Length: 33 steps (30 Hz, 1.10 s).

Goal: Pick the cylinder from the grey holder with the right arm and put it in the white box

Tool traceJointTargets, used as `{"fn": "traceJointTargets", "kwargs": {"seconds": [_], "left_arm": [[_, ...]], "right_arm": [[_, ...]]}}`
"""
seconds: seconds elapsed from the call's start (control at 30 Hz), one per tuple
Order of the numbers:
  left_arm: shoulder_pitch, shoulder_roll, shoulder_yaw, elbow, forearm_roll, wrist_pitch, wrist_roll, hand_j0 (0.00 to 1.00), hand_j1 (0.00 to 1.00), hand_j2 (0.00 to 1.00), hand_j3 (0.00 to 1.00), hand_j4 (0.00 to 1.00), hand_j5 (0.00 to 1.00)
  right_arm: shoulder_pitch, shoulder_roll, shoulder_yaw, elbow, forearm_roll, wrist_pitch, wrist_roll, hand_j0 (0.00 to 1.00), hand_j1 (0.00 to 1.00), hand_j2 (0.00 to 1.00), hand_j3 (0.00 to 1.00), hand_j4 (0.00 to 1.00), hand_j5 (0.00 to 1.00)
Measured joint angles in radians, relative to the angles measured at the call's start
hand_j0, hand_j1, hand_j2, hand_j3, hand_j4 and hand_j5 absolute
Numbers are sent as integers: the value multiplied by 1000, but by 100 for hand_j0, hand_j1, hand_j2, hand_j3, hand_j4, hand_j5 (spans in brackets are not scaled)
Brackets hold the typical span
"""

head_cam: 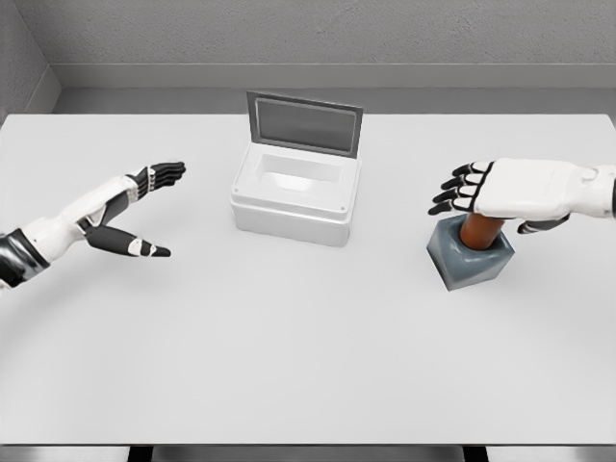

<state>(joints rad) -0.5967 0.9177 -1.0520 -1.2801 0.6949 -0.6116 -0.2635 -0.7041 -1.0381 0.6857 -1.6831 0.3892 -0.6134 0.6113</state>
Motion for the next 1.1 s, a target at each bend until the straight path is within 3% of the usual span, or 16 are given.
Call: {"fn": "traceJointTargets", "kwargs": {"seconds": [0.2, 0.37, 0.43, 0.5, 0.57, 0.7, 0.9, 1.1], "left_arm": [[3, 2, -39, 43, -23, 0, -1, 100, 100, 100, 100, 100, 100], [0, 1, -59, 51, -33, 0, -1, 100, 100, 100, 100, 100, 100], [0, -1, -64, 52, -38, 0, -1, 100, 100, 100, 100, 100, 100], [0, -4, -67, 51, -50, 0, -1, 100, 100, 100, 100, 100, 100], [0, -5, -69, 49, -58, 0, -1, 100, 100, 100, 100, 100, 100], [-2, -7, -79, 44, -70, 0, -2, 100, 100, 100, 100, 100, 100], [-3, -8, -84, 38, -81, 0, -2, 100, 100, 100, 100, 100, 100], [-5, -7, -84, 37, -82, 0, -2, 100, 100, 100, 100, 100, 100]], "right_arm": [[2, 2, 2, 2, 2, 0, 0, 98, 98, 98, 98, 98, 98], [0, 2, 2, 2, 3, 0, 0, 85, 85, 85, 85, 85, 85], [2, 2, 2, 2, 3, 0, 0, 75, 75, 75, 75, 75, 75], [2, 2, 2, 2, 3, 0, 0, 54, 54, 54, 54, 54, 54], [3, 2, 2, 2, 4, 0, 0, 52, 52, 52, 52, 52, 52], [5, 2, 2, 2, 1, 1, -1, 31, 31, 31, 31, 31, 31], [-8, 2, 0, 2, 1, -1, 1, 31, 31, 31, 31, 31, 31], [-75, 8, -12, 5, -9, 0, 0, 32, 32, 32, 32, 32, 32]]}}
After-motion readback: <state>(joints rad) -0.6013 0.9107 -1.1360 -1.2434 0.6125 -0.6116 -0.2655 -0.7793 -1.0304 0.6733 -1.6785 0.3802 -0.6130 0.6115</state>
